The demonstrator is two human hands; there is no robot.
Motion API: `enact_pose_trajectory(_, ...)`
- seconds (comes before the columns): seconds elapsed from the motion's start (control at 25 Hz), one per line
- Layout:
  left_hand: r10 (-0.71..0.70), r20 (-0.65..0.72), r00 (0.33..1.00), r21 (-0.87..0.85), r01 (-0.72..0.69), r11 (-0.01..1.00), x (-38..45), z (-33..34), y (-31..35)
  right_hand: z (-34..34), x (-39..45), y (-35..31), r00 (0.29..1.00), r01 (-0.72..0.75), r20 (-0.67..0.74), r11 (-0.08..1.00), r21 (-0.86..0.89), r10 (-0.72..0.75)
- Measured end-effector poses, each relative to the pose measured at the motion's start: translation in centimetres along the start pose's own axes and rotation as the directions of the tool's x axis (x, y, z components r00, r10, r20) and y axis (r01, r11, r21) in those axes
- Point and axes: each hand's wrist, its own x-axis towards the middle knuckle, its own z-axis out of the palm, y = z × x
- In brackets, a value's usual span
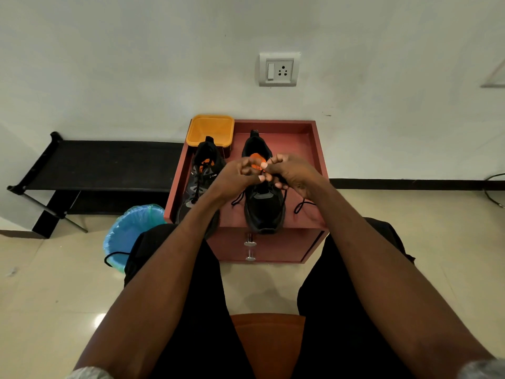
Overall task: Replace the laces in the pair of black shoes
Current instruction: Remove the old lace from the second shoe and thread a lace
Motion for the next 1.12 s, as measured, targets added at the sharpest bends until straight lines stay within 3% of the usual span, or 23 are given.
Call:
enact_pose_trajectory(0.08,-0.013,-0.039,0.999,-0.056,0.010,0.998,0.0,-0.2,-0.2,-0.2,0.2,0.0,1.000,-0.002,-0.021,1.000,-0.013,0.001)
enact_pose_trajectory(0.2,-0.097,-0.300,0.949,-0.059,0.083,0.995,0.6,-1.5,-0.8,-1.3,0.2,0.1,0.998,0.005,-0.058,0.999,0.049,-0.003)
enact_pose_trajectory(0.28,-0.109,-0.517,0.849,0.137,0.207,0.969,1.1,-2.7,-1.8,-2.1,0.3,0.1,0.996,-0.008,-0.090,0.997,0.080,0.015)
enact_pose_trajectory(0.36,-0.080,-0.617,0.783,0.328,0.349,0.878,0.9,-3.4,-2.4,-2.5,0.3,0.2,0.990,-0.042,-0.130,0.997,0.065,0.050)
enact_pose_trajectory(0.44,-0.008,-0.609,0.793,0.516,0.404,0.755,0.7,-3.0,-2.7,-2.3,0.3,0.6,0.982,-0.059,-0.180,0.998,0.024,0.062)
enact_pose_trajectory(0.52,0.075,-0.524,0.848,0.629,0.326,0.706,0.9,-2.0,-2.2,-1.9,0.4,1.0,0.981,-0.035,-0.192,0.999,-0.003,0.034)
enact_pose_trajectory(0.56,0.098,-0.460,0.883,0.601,0.228,0.766,1.1,-1.3,-1.8,-1.6,0.5,1.1,0.984,-0.021,-0.180,1.000,-0.006,0.019)
enact_pose_trajectory(0.64,0.064,-0.288,0.956,0.385,0.054,0.921,1.6,0.1,-1.0,-0.9,0.9,1.2,0.986,-0.006,-0.165,1.000,-0.015,0.004)
enact_pose_trajectory(0.72,-0.011,-0.135,0.991,0.193,0.037,0.980,2.2,1.1,-1.0,-0.5,1.5,1.4,0.979,-0.024,-0.204,1.000,-0.013,0.021)
enact_pose_trajectory(1.12,-0.007,-0.302,0.953,0.190,0.067,0.980,4.9,3.2,-3.0,0.4,3.4,3.2,0.942,-0.129,-0.256,0.940,0.316,0.216)
